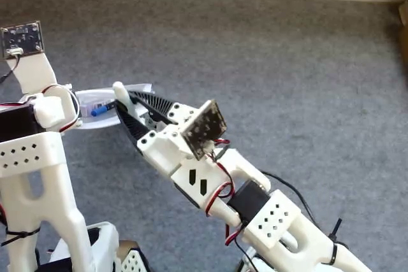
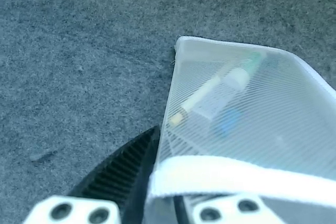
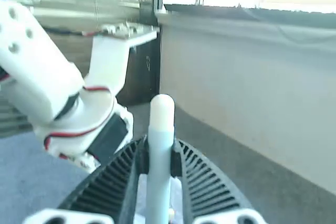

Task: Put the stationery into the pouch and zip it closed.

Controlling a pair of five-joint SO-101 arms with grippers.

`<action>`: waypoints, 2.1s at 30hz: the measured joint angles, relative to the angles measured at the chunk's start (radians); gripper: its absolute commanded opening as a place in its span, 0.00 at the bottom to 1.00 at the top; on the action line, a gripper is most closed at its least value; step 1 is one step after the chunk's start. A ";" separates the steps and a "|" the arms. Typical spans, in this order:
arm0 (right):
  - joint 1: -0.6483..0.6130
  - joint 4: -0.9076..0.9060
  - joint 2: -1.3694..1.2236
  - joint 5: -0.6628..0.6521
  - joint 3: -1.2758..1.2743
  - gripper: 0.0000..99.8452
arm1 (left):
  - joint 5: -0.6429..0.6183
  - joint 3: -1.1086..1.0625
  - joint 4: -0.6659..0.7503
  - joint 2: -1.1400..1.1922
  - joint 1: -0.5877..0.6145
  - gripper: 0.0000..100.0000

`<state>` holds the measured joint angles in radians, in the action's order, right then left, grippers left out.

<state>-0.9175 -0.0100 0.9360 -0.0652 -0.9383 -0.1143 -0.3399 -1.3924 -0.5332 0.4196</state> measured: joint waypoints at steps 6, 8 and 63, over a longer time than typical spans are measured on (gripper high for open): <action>-0.002 0.199 0.000 0.000 0.000 0.00 | 0.000 0.000 0.000 0.000 0.000 0.01; -0.002 0.272 0.000 0.000 0.000 0.00 | 0.000 0.000 0.000 0.000 0.000 0.01; -0.109 0.393 -0.227 -0.310 -0.242 0.22 | 0.000 0.000 0.000 -0.002 -0.002 0.01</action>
<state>-1.0265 0.3828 0.7089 -0.3751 -1.1807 -0.1143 -0.3399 -1.3924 -0.5347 0.4181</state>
